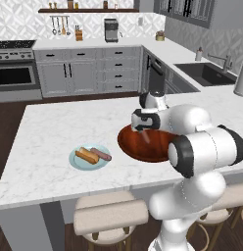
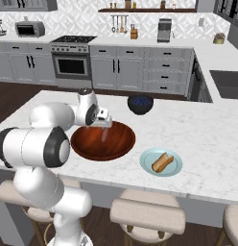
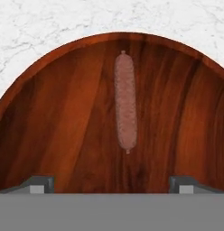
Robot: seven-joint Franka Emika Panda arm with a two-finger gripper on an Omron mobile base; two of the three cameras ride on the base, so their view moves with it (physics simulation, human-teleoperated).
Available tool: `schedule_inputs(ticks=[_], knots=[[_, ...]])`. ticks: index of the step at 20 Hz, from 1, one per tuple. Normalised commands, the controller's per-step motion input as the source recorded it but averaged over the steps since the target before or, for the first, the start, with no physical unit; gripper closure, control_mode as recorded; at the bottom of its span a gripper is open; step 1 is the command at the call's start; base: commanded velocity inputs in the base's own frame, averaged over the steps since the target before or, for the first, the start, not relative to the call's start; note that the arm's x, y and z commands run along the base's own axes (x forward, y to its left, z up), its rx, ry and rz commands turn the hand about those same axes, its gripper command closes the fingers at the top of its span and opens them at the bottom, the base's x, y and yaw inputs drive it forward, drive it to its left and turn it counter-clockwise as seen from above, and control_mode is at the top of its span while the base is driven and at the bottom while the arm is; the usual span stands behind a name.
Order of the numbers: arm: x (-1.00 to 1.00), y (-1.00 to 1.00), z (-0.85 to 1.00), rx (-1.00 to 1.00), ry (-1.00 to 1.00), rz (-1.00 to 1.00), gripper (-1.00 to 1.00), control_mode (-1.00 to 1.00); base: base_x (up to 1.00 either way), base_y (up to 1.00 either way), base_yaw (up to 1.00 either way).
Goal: Place one bun and one sausage from the bowl on each plate.
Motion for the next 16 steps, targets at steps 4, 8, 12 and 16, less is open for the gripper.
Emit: schedule_inputs(ticks=[4,8,12,16], knots=[[0.32,-0.09,-0.45,0.0,0.11,0.0,-1.0,-1.0,0.0,0.0,0.0],[0.35,-0.04,-0.44,0.0,0.05,0.05,-1.0,-1.0,0.0,0.0,0.0],[0.38,-0.09,-0.26,0.0,0.01,0.02,-1.0,-1.0,0.0,0.0,0.0],[0.37,-0.04,-0.26,0.0,0.01,0.02,-1.0,-1.0,0.0,0.0,0.0]])
